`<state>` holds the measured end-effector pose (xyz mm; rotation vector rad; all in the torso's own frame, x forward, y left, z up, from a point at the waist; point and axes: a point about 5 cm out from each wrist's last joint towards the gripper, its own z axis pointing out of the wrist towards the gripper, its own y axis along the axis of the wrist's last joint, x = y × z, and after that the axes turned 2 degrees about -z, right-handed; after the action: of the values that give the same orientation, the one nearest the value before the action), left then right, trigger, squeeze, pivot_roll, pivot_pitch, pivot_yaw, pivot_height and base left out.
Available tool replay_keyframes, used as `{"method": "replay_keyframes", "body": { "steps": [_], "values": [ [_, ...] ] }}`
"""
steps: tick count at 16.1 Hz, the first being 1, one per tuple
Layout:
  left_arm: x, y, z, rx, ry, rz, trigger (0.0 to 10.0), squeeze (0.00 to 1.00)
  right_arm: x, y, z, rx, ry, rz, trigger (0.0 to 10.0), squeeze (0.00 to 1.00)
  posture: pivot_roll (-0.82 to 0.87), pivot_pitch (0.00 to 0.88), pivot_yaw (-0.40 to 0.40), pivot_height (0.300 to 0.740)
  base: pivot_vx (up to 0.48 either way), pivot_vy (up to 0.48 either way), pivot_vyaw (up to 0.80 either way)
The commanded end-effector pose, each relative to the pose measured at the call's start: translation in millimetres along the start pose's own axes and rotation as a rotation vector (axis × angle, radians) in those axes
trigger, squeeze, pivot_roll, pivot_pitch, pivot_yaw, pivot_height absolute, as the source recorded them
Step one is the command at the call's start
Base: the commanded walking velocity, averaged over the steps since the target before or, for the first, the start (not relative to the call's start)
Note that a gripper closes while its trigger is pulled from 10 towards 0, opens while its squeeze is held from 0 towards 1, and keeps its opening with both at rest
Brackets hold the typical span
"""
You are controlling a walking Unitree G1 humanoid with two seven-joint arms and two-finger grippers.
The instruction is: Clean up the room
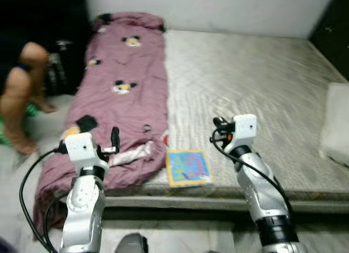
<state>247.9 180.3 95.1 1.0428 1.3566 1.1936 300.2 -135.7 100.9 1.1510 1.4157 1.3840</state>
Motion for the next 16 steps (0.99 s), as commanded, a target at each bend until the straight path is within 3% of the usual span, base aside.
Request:
{"method": "replay_keyframes", "body": {
  "steps": [1, 14, 16],
  "values": [
    [1.3, 0.9, 0.9, 0.005, -0.004, 0.003, 10.0, 0.0, 0.2, 2.1, 0.7, -0.006, -0.003, 0.007, 10.0, 0.0, -0.03, 0.0, -0.048, 0.74, 0.0, 0.281, 0.0],
    [0.4, 1.4, 2.7, 0.001, -0.004, 0.001, 10.0, 0.0, 0.8, 2.9, 2.8, -0.007, 0.01, -0.005, 10.0, 0.0, -0.03, 0.0, -0.053, 0.74, 0.0, 0.335, 0.0],
    [0.3, 1.5, 3.2, 0.003, -0.006, -0.002, 10.0, 0.0, 1.0, 3.3, 3.3, -0.009, 0.013, -0.005, 10.0, 0.0, -0.03, 0.0, -0.052, 0.74, 0.0, 0.442, 0.53]
  ]
}}
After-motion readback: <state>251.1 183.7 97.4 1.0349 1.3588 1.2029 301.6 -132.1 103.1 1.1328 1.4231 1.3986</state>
